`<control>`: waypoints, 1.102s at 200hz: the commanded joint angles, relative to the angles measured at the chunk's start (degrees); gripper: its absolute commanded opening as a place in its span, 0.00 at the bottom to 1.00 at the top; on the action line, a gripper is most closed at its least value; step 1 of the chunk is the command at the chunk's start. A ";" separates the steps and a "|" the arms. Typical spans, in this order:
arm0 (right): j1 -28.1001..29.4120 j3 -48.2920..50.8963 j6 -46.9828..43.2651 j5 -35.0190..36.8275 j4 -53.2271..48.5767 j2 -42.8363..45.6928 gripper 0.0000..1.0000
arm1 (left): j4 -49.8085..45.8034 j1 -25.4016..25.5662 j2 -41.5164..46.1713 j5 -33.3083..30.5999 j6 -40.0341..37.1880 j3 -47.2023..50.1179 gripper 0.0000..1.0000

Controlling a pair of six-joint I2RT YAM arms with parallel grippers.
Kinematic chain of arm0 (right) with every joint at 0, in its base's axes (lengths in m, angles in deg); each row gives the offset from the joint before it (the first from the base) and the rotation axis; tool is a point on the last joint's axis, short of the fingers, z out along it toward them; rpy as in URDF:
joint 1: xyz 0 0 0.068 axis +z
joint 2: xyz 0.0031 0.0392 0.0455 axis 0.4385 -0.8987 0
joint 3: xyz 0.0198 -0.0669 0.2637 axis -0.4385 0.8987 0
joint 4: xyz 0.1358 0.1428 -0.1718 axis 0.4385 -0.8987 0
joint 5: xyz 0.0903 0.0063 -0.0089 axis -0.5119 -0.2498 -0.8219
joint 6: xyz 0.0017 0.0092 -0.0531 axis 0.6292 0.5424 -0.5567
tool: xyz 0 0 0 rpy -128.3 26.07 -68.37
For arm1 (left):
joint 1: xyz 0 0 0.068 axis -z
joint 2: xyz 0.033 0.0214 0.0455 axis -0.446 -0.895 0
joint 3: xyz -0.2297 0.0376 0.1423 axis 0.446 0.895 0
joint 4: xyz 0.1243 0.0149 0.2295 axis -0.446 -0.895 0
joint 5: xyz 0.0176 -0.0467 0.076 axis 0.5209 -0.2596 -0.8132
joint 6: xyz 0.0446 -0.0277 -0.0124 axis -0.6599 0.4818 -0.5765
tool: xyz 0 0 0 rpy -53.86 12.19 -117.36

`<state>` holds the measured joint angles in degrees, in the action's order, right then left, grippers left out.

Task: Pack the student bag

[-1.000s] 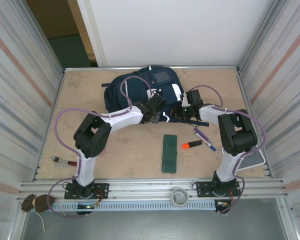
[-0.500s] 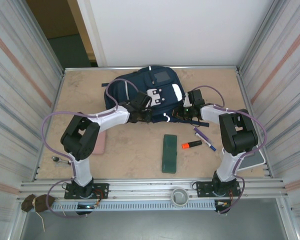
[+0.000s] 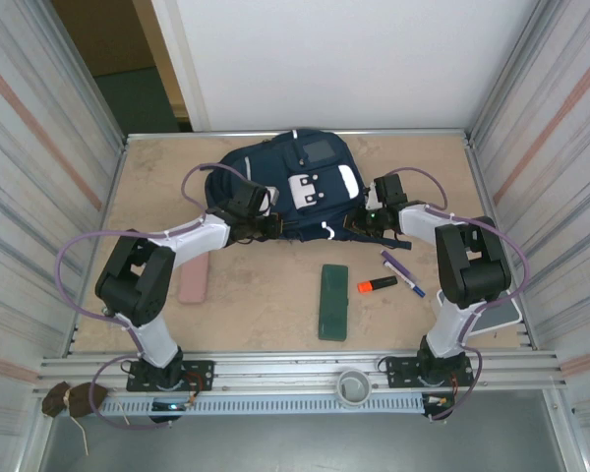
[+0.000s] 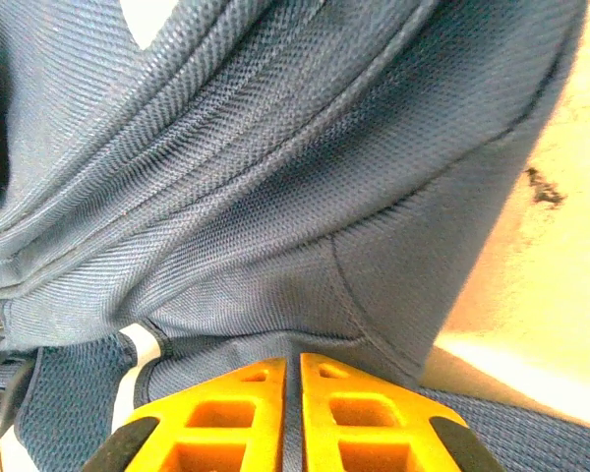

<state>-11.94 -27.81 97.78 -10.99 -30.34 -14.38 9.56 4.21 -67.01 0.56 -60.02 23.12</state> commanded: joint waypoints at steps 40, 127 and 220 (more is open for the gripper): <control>3.80 -2.06 2.69 4.73 -3.36 8.98 0.47 | 3.25 -0.29 4.59 6.73 2.03 1.41 0.00; 9.58 -9.59 12.32 12.64 -3.76 -2.73 0.53 | -0.52 -0.13 2.15 4.30 0.44 2.90 0.00; 8.48 -7.35 12.75 11.03 -1.37 -4.58 0.52 | -11.37 2.96 -5.78 -1.37 -4.91 -2.86 0.01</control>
<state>-2.50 -36.44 109.54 -1.04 -31.39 -18.51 5.26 5.98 -70.28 0.60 -62.77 21.20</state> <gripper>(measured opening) 0.523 0.078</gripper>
